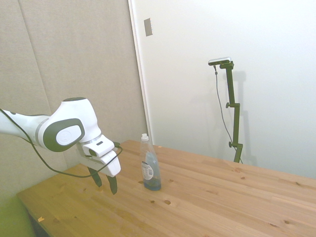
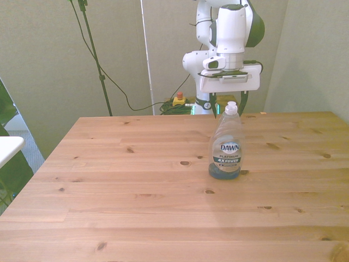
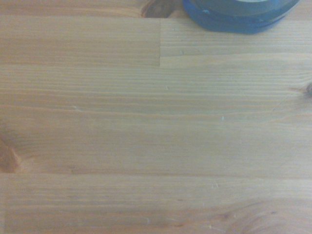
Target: Knock down the dish soap
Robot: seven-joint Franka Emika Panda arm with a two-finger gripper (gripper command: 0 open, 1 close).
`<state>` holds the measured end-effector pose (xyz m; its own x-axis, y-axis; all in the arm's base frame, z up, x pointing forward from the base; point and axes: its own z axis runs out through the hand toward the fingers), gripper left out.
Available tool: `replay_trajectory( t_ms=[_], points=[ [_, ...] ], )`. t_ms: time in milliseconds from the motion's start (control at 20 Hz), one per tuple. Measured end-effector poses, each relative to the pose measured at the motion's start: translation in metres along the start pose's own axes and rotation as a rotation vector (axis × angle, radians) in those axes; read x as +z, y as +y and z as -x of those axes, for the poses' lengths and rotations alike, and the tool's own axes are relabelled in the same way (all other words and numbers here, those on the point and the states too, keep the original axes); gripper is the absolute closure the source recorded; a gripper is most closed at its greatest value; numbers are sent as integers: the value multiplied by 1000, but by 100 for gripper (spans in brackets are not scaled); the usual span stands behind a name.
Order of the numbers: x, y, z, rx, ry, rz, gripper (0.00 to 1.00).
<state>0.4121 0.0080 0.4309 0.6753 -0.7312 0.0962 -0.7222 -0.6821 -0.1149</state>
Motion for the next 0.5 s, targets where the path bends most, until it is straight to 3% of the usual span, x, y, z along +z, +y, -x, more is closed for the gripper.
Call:
replay_trajectory(
  t_ms=[100, 150, 500],
  points=[
    [1, 0, 0, -1, 0, 1, 0],
    [1, 0, 0, -1, 0, 0, 100],
    [-15, -9, -6, 0, 33, -33, 100]
  ],
)
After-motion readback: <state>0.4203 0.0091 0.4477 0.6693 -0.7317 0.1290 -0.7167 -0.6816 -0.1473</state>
